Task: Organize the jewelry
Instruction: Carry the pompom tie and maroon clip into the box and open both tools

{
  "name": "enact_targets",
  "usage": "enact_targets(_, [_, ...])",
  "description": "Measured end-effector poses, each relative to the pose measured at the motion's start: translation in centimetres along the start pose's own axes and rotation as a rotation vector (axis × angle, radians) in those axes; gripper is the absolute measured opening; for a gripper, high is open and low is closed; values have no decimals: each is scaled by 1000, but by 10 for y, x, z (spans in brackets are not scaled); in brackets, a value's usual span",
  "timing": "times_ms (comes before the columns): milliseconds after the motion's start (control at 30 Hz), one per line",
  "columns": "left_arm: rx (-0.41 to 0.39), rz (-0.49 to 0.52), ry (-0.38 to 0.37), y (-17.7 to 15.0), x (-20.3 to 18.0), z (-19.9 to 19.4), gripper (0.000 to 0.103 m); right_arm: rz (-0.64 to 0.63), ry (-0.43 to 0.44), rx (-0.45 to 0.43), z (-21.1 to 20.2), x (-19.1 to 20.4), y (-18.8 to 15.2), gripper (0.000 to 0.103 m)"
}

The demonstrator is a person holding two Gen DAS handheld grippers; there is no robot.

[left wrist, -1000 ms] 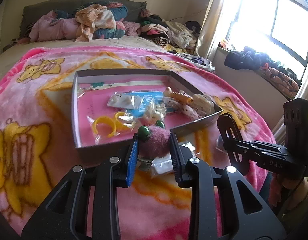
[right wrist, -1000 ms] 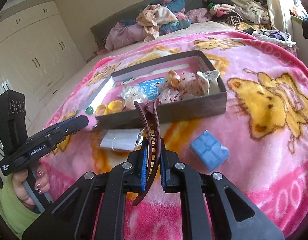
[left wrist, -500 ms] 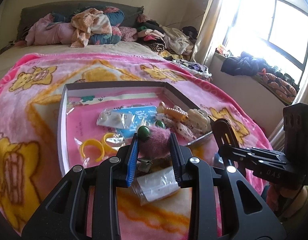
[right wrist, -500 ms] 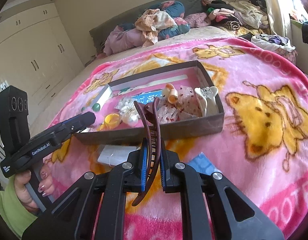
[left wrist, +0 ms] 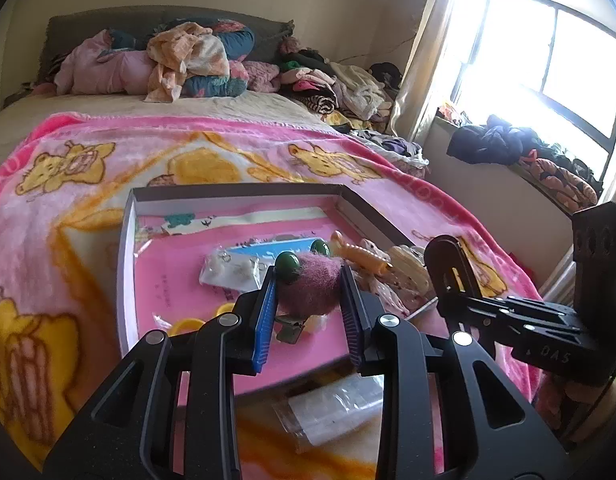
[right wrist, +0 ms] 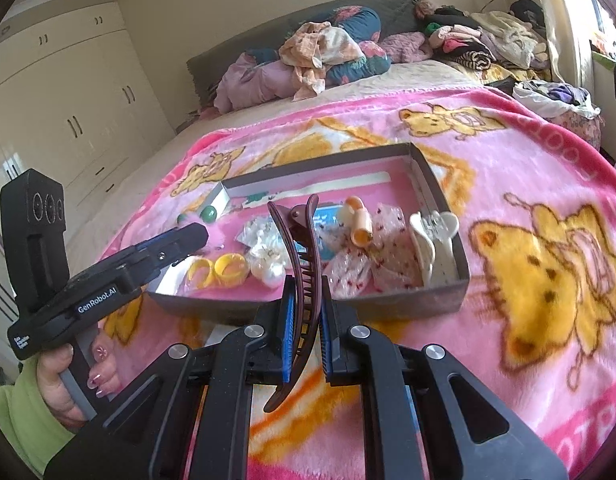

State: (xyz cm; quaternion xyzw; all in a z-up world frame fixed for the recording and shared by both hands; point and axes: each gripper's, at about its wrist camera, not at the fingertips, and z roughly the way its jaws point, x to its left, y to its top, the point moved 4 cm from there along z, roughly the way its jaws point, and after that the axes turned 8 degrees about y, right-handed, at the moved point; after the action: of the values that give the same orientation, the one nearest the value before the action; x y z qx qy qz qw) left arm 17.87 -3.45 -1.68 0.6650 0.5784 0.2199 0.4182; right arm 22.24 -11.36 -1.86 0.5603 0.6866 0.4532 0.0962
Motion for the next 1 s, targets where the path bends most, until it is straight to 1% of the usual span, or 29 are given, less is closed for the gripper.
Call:
enact_targets(533, [-10, -21, 47, 8, 18, 11, 22, -13, -12, 2, 16, -7, 22, 11])
enact_targets(1000, [8, -46, 85, 4, 33, 24, 22, -34, -11, 37, 40, -6, 30, 11])
